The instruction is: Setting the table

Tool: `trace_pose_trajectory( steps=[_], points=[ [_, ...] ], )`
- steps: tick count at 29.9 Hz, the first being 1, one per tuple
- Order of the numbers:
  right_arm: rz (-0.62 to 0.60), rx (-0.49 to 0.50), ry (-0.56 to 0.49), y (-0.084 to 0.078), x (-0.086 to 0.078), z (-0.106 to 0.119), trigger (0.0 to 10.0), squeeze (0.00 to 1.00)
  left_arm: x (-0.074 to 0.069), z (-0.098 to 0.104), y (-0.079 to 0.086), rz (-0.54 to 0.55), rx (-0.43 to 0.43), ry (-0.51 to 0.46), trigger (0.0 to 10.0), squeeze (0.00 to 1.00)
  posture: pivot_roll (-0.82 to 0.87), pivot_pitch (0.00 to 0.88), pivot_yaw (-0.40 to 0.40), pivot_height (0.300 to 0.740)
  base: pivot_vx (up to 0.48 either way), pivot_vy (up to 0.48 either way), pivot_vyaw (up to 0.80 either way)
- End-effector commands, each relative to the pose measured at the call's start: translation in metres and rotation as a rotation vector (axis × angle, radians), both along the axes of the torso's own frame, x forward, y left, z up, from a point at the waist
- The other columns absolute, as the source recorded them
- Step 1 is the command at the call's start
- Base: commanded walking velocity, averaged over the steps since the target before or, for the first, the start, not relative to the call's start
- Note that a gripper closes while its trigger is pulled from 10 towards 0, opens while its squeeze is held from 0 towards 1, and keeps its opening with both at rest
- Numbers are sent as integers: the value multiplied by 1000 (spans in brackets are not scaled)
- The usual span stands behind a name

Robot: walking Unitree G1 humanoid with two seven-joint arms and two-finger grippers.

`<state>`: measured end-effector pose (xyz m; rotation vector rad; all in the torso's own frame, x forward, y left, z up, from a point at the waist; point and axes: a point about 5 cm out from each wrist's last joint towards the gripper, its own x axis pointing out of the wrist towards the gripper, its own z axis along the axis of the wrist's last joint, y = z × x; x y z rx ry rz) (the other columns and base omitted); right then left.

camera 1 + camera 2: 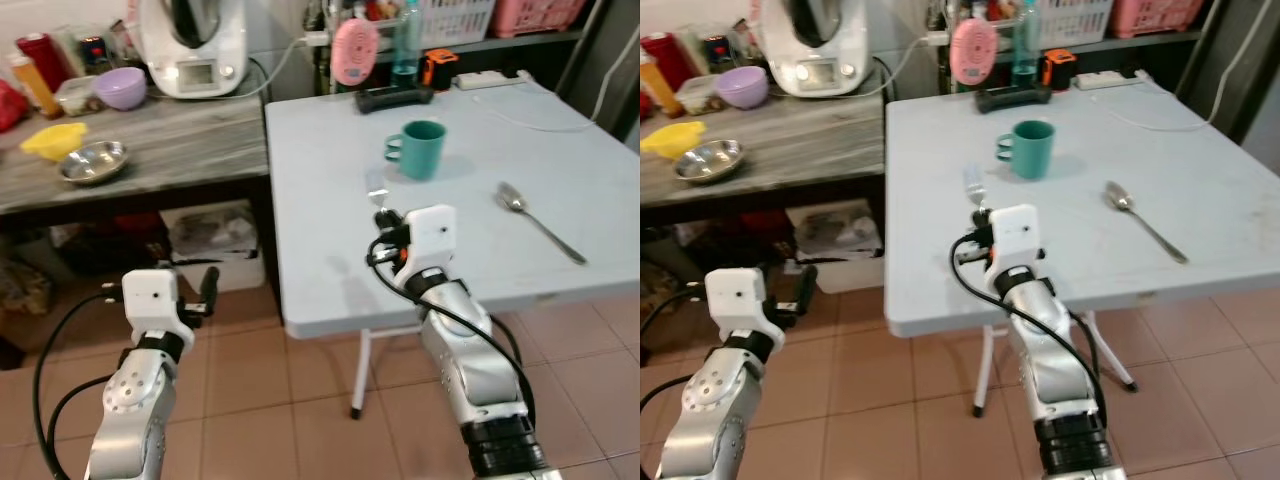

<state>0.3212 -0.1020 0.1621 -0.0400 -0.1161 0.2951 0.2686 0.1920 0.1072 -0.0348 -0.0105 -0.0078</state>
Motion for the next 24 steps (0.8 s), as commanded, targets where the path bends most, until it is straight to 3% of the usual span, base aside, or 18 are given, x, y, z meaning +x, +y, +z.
trace_pose_trajectory(
  steps=[1,24],
  points=[
    [-30,-6,0,-9,1,-2,10000,0,2,1,-5,-12,2,-5,10000,0,-97,35,86,740,0,480,0],
    [-34,-34,-19,-9,4,0,10000,0,6,1,-6,16,-16,-5,10000,0,-100,31,82,740,0,480,0]
  ],
)
